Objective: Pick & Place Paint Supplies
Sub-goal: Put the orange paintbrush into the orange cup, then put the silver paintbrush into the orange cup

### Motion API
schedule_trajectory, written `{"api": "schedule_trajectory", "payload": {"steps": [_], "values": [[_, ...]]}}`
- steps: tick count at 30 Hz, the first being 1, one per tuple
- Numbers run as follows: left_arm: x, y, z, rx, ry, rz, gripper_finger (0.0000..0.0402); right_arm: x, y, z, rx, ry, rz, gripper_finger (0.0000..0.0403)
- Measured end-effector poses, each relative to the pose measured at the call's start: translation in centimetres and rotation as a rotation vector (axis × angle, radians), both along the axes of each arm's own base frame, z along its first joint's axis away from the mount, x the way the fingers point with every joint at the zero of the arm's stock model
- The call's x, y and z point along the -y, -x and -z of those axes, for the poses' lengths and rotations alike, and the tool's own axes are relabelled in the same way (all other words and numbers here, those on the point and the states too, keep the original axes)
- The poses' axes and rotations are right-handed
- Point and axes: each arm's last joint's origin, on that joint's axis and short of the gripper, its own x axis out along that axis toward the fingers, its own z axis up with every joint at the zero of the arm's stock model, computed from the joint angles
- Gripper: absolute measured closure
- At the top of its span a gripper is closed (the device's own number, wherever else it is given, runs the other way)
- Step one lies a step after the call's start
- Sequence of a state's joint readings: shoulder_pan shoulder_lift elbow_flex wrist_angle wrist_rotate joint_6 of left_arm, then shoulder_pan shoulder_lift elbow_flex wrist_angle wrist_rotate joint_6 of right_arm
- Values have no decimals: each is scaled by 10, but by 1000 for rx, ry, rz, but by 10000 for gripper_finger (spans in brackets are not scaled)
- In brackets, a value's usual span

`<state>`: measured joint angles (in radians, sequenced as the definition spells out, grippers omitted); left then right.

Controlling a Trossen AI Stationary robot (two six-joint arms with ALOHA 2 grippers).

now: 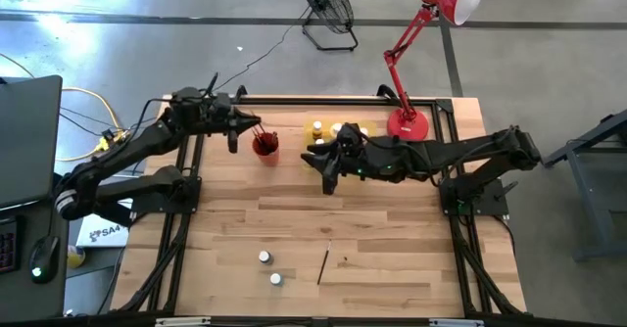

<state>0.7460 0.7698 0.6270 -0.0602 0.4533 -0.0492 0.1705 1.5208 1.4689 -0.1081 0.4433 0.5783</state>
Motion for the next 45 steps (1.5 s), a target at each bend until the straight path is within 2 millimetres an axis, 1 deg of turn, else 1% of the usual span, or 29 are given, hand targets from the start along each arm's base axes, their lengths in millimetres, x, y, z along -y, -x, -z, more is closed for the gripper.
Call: {"api": "schedule_trajectory", "payload": {"steps": [4, 10, 15, 22, 27, 36, 41, 45], "values": [[0, 3, 5, -43, 6, -64, 398, 0, 0, 0, -1, 1, 4, 270], [0, 3, 36, -83, 42, -57, 398, 0, 0, 0, -1, 0, 4, 270], [0, 2, 48, 1, -9, -56, 398, 1, 0, 0, -1, 1, 7, 270], [3, 5, 76, -62, 53, -51, 398, 2, 0, 0, 0, 9, 57, 270], [3, 5, 76, -56, 50, -52, 397, 3, 0, 0, 0, 9, 58, 270], [3, 5, 77, -63, 54, -57, 328, 3, 0, 0, 0, 8, 56, 270], [3, 5, 75, -42, 55, -60, 311, 4, 0, 0, -4, 16, 57, 270], [2, 3, 64, 48, 92, -37, 308, 4, -1, -1, 12, 11, 53, 270]]}}
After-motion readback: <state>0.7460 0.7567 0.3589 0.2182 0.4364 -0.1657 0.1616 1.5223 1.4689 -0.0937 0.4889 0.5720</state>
